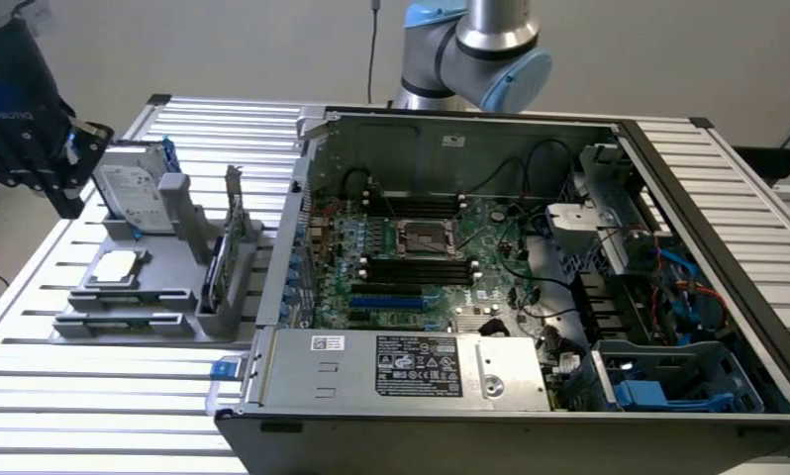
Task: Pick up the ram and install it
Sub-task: 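Reach for the ram, then pick up the ram and move it above insertion slot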
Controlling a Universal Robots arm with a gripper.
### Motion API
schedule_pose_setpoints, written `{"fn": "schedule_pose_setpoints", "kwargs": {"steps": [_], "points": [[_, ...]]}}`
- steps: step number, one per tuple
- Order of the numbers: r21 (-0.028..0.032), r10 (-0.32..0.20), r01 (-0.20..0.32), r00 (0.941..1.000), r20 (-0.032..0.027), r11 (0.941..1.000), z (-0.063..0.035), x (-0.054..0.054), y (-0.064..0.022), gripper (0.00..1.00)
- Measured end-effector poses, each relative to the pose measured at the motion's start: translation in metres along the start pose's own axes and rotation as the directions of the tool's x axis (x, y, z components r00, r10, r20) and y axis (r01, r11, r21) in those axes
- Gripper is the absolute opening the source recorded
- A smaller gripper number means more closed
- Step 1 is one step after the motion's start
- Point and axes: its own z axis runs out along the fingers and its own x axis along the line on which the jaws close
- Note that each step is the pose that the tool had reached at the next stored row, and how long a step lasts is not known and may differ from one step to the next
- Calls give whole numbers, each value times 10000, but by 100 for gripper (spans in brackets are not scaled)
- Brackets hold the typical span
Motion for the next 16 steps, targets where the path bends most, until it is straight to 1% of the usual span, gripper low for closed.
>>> {"fn": "schedule_pose_setpoints", "kwargs": {"steps": [13,15,16], "points": [[1,0,0,10000,-1,10000,0,0,0,11],[2,2,-2,10000,8,10000,2,8,0,11],[0,1,-1,10000,9,10000,9,10,-21,11]]}}
